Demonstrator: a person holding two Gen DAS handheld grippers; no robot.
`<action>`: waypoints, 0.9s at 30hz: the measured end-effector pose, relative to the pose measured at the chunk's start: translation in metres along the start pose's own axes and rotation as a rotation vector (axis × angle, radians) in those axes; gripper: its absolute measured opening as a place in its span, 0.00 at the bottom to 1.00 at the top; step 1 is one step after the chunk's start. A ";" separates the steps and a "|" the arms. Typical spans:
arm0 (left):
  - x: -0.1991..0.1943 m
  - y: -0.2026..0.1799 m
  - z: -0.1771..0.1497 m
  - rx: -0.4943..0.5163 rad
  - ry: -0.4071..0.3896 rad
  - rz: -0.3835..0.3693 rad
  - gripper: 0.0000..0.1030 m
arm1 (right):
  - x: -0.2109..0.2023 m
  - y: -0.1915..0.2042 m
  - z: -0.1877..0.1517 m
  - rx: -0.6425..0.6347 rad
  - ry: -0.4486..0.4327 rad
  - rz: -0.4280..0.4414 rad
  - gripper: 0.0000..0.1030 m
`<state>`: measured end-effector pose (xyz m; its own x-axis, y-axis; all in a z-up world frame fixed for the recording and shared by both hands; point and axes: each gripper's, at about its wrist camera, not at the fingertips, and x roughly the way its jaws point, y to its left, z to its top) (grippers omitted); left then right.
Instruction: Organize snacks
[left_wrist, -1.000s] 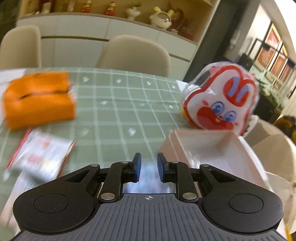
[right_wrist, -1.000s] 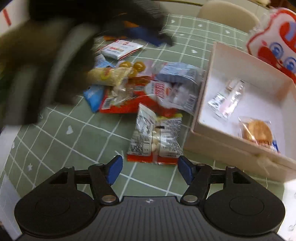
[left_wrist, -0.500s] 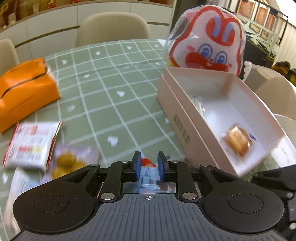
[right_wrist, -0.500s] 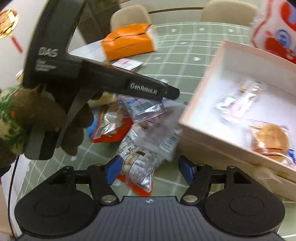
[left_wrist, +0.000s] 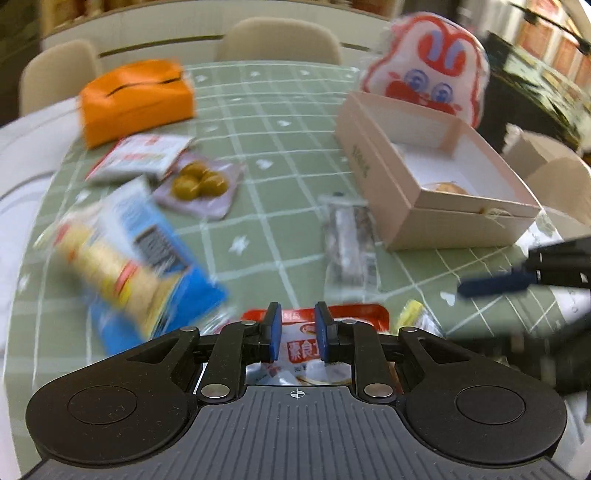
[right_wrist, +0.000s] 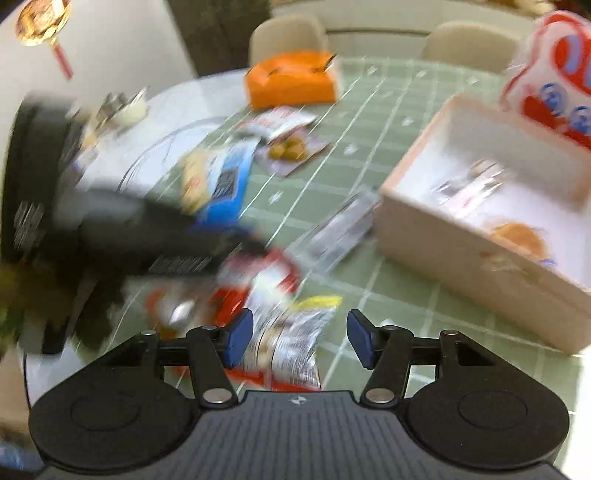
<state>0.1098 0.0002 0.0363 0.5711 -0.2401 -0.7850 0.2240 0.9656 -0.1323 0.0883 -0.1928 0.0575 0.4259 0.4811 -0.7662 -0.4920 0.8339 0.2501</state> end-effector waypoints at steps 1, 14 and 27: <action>-0.007 0.002 -0.007 -0.029 -0.007 0.010 0.22 | -0.003 -0.004 0.002 0.024 -0.017 -0.007 0.59; -0.082 -0.006 -0.075 -0.316 -0.046 0.015 0.22 | 0.060 0.019 0.035 0.100 0.019 -0.115 0.65; -0.046 -0.054 -0.071 -0.011 0.046 -0.002 0.21 | 0.010 -0.013 -0.019 -0.009 0.073 -0.188 0.65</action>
<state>0.0157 -0.0336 0.0364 0.5335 -0.2371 -0.8119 0.2165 0.9662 -0.1399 0.0843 -0.2042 0.0351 0.4546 0.2959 -0.8401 -0.4163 0.9044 0.0933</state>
